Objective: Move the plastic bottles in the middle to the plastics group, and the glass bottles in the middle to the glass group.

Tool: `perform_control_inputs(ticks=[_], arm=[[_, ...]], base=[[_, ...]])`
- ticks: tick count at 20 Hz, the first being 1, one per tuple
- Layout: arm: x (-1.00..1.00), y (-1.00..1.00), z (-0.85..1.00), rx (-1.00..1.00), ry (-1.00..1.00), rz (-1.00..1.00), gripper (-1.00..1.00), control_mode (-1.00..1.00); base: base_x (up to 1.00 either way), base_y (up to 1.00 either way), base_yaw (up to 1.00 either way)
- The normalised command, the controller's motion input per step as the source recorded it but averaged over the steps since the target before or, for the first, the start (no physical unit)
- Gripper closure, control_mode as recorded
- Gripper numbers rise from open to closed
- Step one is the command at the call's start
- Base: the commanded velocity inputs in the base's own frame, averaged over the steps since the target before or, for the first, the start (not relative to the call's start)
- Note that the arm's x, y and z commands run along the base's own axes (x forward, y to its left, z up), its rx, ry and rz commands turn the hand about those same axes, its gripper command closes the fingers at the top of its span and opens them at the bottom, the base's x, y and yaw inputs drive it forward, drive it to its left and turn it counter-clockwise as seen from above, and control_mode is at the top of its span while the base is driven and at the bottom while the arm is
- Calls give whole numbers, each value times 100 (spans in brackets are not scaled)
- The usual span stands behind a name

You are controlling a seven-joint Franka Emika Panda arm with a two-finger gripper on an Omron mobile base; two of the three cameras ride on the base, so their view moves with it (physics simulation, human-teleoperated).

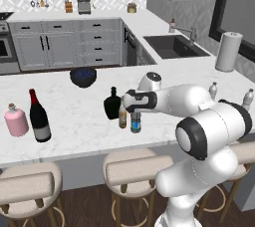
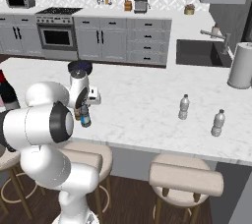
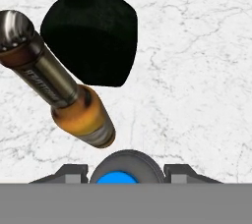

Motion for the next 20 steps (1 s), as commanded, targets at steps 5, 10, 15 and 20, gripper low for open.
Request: perform_control_inputs(ticks=[5,10,15,20], arm=[[0,0,0,0,0,0,100,-100],[0,-4,0,1,0,0,100,-100],[-40,-60,25,0,0,-6,100,-100],[-43,-94,38,4,8,-17,100,-100]], base=[[0,0,0],[0,0,0],[0,0,0],[0,0,0]])
